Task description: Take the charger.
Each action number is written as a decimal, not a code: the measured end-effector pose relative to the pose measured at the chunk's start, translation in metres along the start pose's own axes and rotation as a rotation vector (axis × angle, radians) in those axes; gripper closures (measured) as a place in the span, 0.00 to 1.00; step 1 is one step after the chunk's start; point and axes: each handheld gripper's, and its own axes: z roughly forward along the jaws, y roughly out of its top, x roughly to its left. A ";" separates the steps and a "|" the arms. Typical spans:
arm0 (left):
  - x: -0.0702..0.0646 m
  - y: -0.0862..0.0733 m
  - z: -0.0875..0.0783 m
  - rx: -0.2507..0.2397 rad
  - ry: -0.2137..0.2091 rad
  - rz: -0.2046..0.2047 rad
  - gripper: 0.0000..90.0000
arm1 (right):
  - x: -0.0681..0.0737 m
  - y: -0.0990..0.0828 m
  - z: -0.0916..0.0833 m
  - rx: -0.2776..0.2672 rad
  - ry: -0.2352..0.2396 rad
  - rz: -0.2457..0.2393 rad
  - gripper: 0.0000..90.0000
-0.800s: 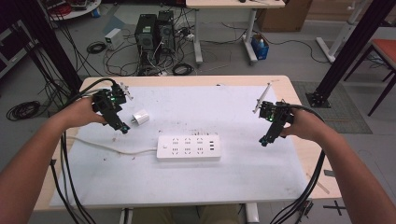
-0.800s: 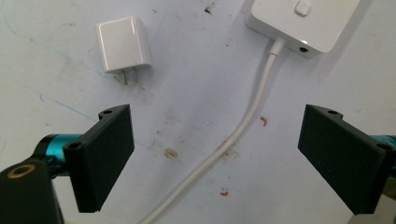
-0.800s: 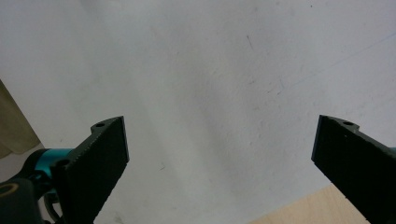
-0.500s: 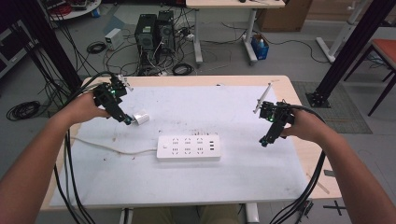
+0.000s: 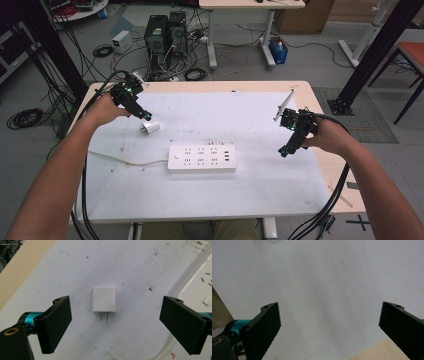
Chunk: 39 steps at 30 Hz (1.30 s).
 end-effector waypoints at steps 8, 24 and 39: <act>0.009 -0.015 0.042 0.018 -0.032 -0.054 0.12 | -0.002 -0.002 0.003 -0.013 0.001 0.011 0.04; 0.013 -0.025 0.099 0.067 -0.036 -0.003 0.12 | -0.001 -0.009 0.005 -0.007 0.005 0.029 0.04; 0.018 -0.033 0.116 0.098 -0.098 -0.030 0.27 | -0.001 -0.012 0.006 -0.001 0.014 0.032 0.04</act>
